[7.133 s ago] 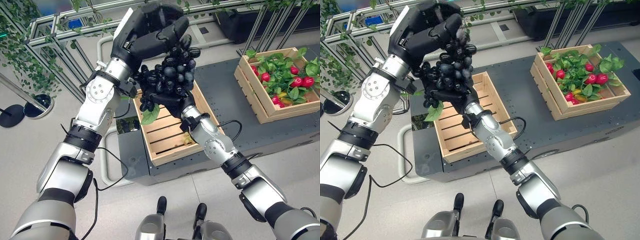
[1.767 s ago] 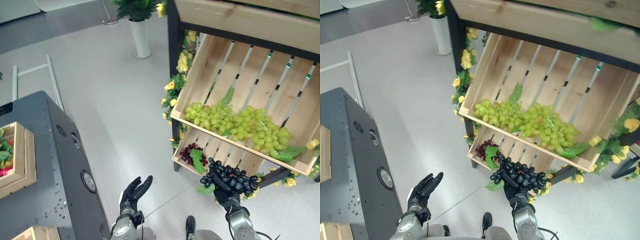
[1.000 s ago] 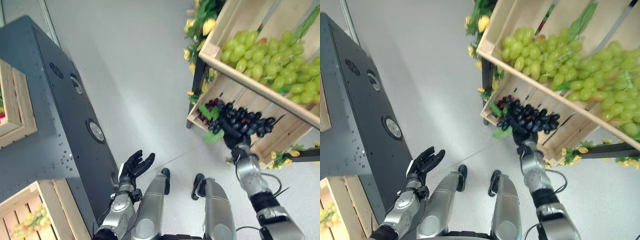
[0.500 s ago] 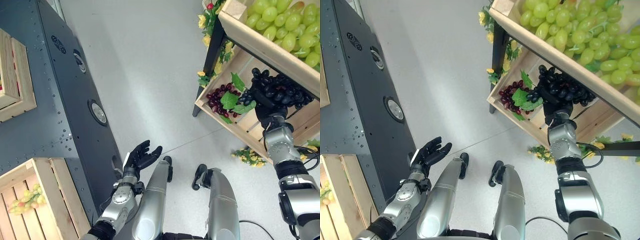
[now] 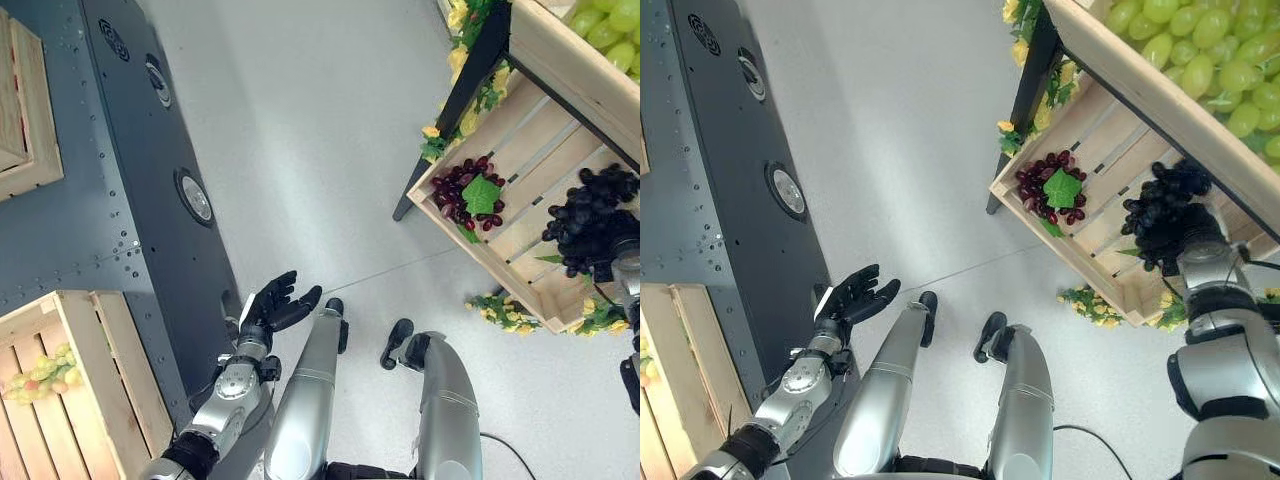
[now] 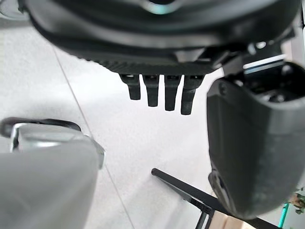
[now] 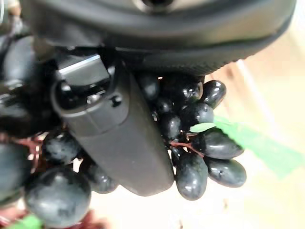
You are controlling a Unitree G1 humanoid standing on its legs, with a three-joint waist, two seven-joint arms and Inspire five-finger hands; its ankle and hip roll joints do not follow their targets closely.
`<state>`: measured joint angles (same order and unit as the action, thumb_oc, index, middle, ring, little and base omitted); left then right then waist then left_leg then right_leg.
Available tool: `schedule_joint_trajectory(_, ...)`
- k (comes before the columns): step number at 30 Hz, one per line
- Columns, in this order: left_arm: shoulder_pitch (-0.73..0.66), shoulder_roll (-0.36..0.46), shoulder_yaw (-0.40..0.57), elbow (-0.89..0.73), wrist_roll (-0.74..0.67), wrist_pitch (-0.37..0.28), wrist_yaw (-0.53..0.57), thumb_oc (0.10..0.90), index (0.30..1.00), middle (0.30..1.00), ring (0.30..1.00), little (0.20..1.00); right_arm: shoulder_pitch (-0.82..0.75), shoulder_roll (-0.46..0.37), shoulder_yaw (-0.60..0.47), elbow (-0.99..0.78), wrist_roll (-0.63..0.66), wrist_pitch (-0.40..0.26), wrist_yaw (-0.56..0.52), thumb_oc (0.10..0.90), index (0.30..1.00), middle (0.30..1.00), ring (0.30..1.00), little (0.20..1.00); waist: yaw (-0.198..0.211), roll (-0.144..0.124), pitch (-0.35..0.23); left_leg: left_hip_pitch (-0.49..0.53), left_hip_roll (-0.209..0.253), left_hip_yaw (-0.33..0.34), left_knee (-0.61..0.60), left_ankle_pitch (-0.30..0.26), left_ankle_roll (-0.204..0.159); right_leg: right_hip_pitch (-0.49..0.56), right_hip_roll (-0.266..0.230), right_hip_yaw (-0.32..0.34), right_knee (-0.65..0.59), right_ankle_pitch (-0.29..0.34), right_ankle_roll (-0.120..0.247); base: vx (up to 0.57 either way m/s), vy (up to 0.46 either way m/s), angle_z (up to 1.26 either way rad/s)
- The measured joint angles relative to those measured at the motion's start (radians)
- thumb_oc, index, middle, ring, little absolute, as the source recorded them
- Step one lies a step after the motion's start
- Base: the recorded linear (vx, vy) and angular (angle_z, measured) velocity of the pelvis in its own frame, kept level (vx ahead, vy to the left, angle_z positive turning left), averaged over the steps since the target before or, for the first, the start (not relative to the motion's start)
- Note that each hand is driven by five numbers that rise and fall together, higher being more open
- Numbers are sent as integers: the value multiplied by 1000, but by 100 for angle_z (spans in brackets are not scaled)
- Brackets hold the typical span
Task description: Pick up the fruits from the basket on one side to the basket on the other side
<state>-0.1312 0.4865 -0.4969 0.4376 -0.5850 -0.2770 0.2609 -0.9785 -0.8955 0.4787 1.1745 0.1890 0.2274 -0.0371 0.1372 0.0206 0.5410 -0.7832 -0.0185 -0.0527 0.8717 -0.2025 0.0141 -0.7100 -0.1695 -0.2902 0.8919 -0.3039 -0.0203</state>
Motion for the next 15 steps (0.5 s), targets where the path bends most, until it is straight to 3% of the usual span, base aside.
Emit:
schedule_joint_trajectory(4,-2,10,-1,-35,-2,0,5,800,900,900,900,900,-118,-2,72,5,-163,69,3,400,300,300,300,300,6,-1,0,-34,-3,-4,-4,4,-2,-29,-3,-7,-5,3,3,-40,-16,4)
schedule_joint_trajectory(9,-1,15,-4,-58,-20,0,1,800,900,900,900,900,-192,-2,90,18,-235,153,17,400,300,300,300,300,22,1,-1,-53,-14,-24,-15,11,-11,-34,-6,-25,-21,3,3,-38,7,14)
schedule_joint_trajectory(15,-3,34,-3,-79,-20,0,-15,800,900,900,900,900,-239,-2,123,18,-300,163,17,400,300,300,300,300,28,3,-2,-49,-21,-22,-33,15,-3,-29,-10,-23,-37,7,9,-14,4,3)
